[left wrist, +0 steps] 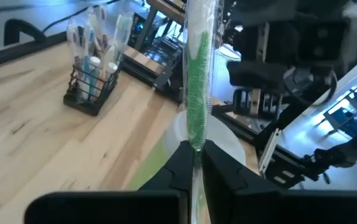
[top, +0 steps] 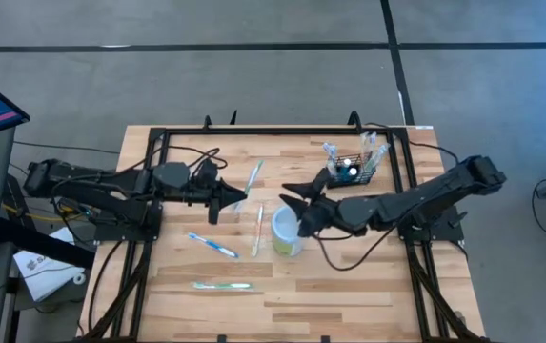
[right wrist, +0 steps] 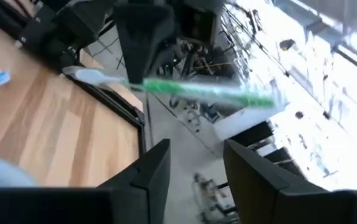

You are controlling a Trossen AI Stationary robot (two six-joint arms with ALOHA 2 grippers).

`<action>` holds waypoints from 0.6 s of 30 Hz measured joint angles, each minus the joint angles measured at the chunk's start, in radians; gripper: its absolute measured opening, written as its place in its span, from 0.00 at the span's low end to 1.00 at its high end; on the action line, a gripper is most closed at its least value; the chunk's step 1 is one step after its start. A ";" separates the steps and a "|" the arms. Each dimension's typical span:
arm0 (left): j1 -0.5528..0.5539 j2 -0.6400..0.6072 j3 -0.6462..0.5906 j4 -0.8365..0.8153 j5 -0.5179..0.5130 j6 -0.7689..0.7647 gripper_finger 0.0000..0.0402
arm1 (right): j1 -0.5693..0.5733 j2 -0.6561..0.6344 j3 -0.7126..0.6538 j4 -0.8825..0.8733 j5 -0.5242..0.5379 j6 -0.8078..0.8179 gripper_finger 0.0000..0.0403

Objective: Pick & Place toothbrushing station
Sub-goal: Put the green toothbrush into the wire organizer

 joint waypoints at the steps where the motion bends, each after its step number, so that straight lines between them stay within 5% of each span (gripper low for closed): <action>1: 0.006 0.000 0.000 -0.001 0.010 -0.008 0.02 | 0.001 0.019 0.019 -0.001 0.002 -0.025 0.35; 18: 0.039 0.000 0.000 -0.003 0.127 -0.070 0.03 | -0.028 0.247 0.249 0.009 0.077 -0.443 0.41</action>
